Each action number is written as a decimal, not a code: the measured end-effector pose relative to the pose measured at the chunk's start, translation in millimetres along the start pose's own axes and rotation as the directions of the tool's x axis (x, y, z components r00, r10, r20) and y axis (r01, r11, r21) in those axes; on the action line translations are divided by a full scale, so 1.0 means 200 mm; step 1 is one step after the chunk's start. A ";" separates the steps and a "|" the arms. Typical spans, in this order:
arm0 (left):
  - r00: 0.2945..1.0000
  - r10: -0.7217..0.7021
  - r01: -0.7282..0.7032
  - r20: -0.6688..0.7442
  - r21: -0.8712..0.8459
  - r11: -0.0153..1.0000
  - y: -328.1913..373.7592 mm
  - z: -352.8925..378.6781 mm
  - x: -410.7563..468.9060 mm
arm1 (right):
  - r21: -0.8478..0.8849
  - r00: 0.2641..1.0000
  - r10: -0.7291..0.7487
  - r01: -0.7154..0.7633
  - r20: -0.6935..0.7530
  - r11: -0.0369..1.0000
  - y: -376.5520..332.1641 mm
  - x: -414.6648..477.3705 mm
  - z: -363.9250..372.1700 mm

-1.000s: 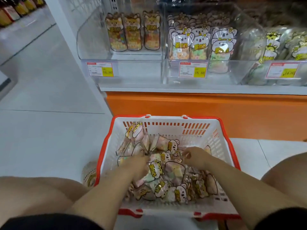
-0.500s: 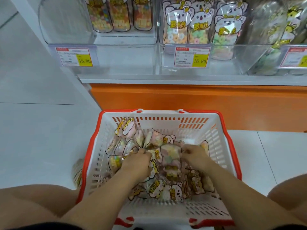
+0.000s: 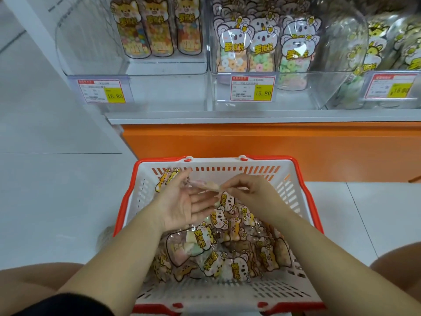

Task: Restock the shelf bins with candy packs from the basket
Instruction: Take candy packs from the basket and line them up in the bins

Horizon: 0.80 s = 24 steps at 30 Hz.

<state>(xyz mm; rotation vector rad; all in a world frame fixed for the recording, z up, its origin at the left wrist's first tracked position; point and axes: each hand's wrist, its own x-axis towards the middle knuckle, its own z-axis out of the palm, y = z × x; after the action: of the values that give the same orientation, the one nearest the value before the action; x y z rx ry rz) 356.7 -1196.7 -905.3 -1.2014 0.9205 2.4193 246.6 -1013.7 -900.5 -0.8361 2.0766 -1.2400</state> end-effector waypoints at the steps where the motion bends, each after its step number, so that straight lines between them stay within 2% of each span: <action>1: 1.000 0.007 -0.007 0.010 0.001 1.000 0.00 -0.02 -0.01 | -0.004 0.999 0.002 -0.002 0.042 1.000 0.01 0.00 0.01; 4: 0.999 0.036 -0.032 -0.030 0.105 0.994 -0.02 -0.10 -0.02 | 0.062 0.990 0.099 -0.106 0.098 0.992 0.07 -0.01 0.03; 6: 0.984 0.107 -0.065 -0.140 0.277 0.959 -0.03 -0.15 -0.03 | 0.097 0.974 0.222 -0.226 0.051 0.969 0.15 -0.01 0.05; 7: 0.967 0.157 -0.074 -0.200 0.368 0.927 -0.04 -0.18 -0.04 | 0.056 0.957 0.287 -0.290 0.049 0.955 0.21 -0.01 0.08; 8: 0.949 0.201 -0.074 -0.244 0.448 0.891 -0.04 -0.21 -0.04 | -0.028 0.934 0.345 -0.344 0.087 0.938 0.27 -0.02 0.11; 10: 0.924 0.264 -0.061 -0.277 0.575 0.816 -0.04 -0.28 -0.08 | -0.152 0.844 0.469 -0.444 0.259 0.883 0.36 -0.04 0.21; 12: 0.919 0.303 -0.063 -0.252 0.665 0.745 -0.05 -0.34 -0.10 | -0.155 0.765 0.539 -0.520 0.354 0.840 0.39 -0.06 0.33; 13: 0.919 0.308 -0.059 -0.247 0.687 0.724 -0.05 -0.34 -0.13 | -0.126 0.767 0.538 -0.530 0.350 0.838 0.40 -0.06 0.38; 16: 0.897 0.350 -0.075 -0.271 0.687 0.723 -0.05 -0.29 -0.21 | 0.001 0.786 0.561 -0.581 0.261 0.814 0.40 -0.04 0.51; 18: 0.887 0.350 -0.072 -0.300 0.660 0.748 -0.04 -0.29 -0.21 | -0.054 0.795 0.560 -0.565 0.231 0.824 0.39 -0.03 0.55; 21: 0.885 0.338 -0.111 -0.319 0.561 0.820 -0.02 -0.32 -0.18 | -0.111 0.808 0.520 -0.511 0.276 0.852 0.33 -0.02 0.52; 24: 0.898 0.356 -0.196 -0.259 0.489 0.850 0.02 -0.22 -0.18 | -0.150 0.868 0.465 -0.444 0.172 0.884 0.23 0.02 0.33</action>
<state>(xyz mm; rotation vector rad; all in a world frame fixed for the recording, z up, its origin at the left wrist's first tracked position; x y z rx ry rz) 403.1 -1228.1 -895.6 -1.3937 1.7675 2.0311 281.9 -1034.8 -969.5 -0.4492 2.0266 -0.7599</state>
